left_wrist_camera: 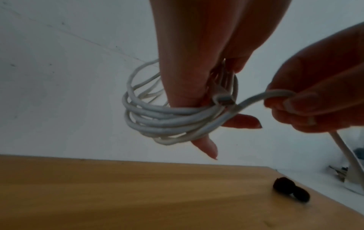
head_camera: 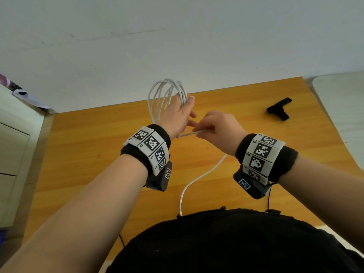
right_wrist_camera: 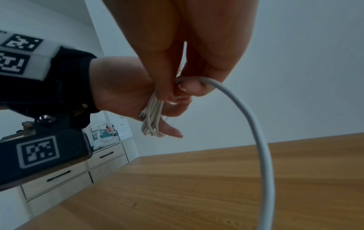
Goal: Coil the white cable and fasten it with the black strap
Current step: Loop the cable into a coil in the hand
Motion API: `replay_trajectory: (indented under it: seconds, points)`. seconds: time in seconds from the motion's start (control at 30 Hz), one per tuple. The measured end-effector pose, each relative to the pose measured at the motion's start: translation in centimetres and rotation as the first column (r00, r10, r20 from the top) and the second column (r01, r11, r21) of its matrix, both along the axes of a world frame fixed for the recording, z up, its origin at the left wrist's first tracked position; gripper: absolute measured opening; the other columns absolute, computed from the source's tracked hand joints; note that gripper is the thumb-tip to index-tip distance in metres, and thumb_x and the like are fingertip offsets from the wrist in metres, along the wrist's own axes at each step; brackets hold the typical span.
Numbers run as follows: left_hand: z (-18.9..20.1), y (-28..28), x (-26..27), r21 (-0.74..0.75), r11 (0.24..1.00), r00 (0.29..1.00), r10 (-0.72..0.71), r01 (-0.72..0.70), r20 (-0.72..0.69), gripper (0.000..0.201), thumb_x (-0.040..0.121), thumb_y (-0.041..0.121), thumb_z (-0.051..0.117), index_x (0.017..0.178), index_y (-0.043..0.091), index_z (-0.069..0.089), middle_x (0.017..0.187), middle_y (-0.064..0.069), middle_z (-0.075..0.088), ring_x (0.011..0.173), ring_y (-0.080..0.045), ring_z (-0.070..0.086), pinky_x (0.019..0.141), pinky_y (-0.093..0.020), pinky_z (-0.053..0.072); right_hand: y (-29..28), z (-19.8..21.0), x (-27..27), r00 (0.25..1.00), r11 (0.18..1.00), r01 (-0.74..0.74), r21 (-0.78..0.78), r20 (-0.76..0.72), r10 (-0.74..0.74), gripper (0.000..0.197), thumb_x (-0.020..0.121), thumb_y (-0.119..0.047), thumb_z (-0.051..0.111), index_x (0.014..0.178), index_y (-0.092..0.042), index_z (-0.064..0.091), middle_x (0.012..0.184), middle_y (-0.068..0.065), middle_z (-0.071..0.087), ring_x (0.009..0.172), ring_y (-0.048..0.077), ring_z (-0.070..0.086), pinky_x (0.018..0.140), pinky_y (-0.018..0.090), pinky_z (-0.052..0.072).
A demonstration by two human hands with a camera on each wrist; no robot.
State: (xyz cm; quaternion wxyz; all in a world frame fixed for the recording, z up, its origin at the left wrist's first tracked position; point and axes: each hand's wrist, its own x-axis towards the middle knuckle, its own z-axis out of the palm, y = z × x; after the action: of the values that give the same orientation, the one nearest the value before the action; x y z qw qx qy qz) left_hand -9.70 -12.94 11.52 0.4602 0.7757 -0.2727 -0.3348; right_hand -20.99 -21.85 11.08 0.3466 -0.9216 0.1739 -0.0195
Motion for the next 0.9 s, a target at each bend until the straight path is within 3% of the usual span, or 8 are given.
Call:
replay_trajectory:
  seconds: [0.07,0.13,0.23,0.43,0.53,0.6,0.73,0.9]
  points:
    - [-0.1,0.1,-0.3,0.054,0.998,0.999,-0.037,0.035,0.03,0.031,0.099,0.04,0.032,0.117,0.016,0.04,0.085,-0.001,0.059,0.062,-0.013,0.066,0.061,-0.035,0.057,-0.1,0.1,-0.1,0.997,0.997,0.063,0.036,0.044,-0.064,0.006,0.081,-0.018,0.069,0.086,-0.013,0.069,0.081,-0.002,0.058,0.077,0.015,0.053,0.067,0.022,0.039]
    - [-0.1,0.3,-0.5,0.095,0.994,0.998,-0.054,0.055,-0.01,0.034,0.099,0.042,0.032,0.12,0.017,0.038,0.084,-0.003,0.06,0.057,-0.016,0.067,0.053,-0.034,0.059,-0.2,0.1,-0.2,0.991,0.991,0.118,0.06,0.06,-0.122,0.015,0.077,-0.024,0.073,0.078,-0.016,0.061,0.072,-0.004,0.057,0.068,0.014,0.052,0.062,0.023,0.042]
    - [-0.2,0.6,-0.5,0.168,0.983,0.997,-0.078,0.077,-0.001,0.034,0.098,0.045,0.03,0.117,0.019,0.039,0.083,-0.003,0.058,0.05,-0.016,0.061,0.036,-0.018,0.044,-0.5,0.2,-0.3,0.98,0.98,0.184,0.071,0.063,-0.189,0.031,0.071,-0.034,0.078,0.073,-0.016,0.053,0.064,-0.006,0.053,0.061,0.012,0.05,0.058,0.025,0.043]
    - [-0.8,0.5,0.0,0.177,0.984,0.999,-0.034,0.036,-0.014,0.034,0.098,0.047,0.031,0.105,0.018,0.048,0.075,-0.007,0.057,0.046,-0.015,0.047,0.047,-0.025,0.048,-1.3,0.0,-0.3,0.983,0.979,0.174,0.105,-0.07,-0.167,0.016,0.076,-0.02,0.074,0.082,-0.016,0.059,0.076,0.001,0.062,0.073,0.021,0.062,0.069,0.033,0.053]
    - [-0.8,0.8,0.6,0.129,0.992,0.993,0.015,0.001,-0.117,0.031,0.098,0.045,0.032,0.099,0.018,0.047,0.071,-0.008,0.053,0.036,-0.011,0.038,0.048,-0.028,0.043,-2.4,-0.5,-0.8,0.968,0.974,0.222,0.036,-0.128,-0.216,0.013,0.081,-0.027,0.069,0.081,-0.016,0.062,0.073,-0.005,0.056,0.073,0.015,0.054,0.057,0.02,0.042]
    - [-0.7,0.9,0.9,0.13,0.992,0.983,0.022,0.002,-0.182,0.031,0.098,0.045,0.033,0.097,0.019,0.049,0.069,-0.007,0.05,0.033,-0.009,0.034,0.05,-0.028,0.041,-3.0,-0.5,-0.9,0.954,0.964,0.266,0.015,-0.145,-0.261,0.022,0.08,-0.036,0.069,0.08,-0.015,0.061,0.07,-0.007,0.053,0.068,0.011,0.049,0.053,0.018,0.036]
    - [-0.3,0.8,0.4,0.146,0.989,0.954,0.01,0.036,-0.299,0.029,0.098,0.042,0.036,0.094,0.018,0.051,0.062,-0.004,0.046,0.032,-0.009,0.029,0.053,-0.029,0.038,-3.4,-0.4,-0.6,0.946,0.945,0.322,0.066,-0.074,-0.317,0.031,0.081,-0.042,0.065,0.079,-0.011,0.063,0.069,-0.002,0.058,0.062,0.012,0.054,0.052,0.02,0.04]
    - [0.0,0.5,0.0,0.175,0.979,0.937,-0.039,0.105,-0.346,0.027,0.096,0.039,0.038,0.089,0.016,0.05,0.056,-0.002,0.038,0.032,-0.01,0.025,0.051,-0.028,0.033,-3.4,0.1,-0.2,0.929,0.913,0.366,0.182,-0.013,-0.37,0.026,0.081,-0.035,0.069,0.089,-0.013,0.057,0.071,-0.002,0.066,0.056,0.005,0.062,0.052,0.017,0.046]
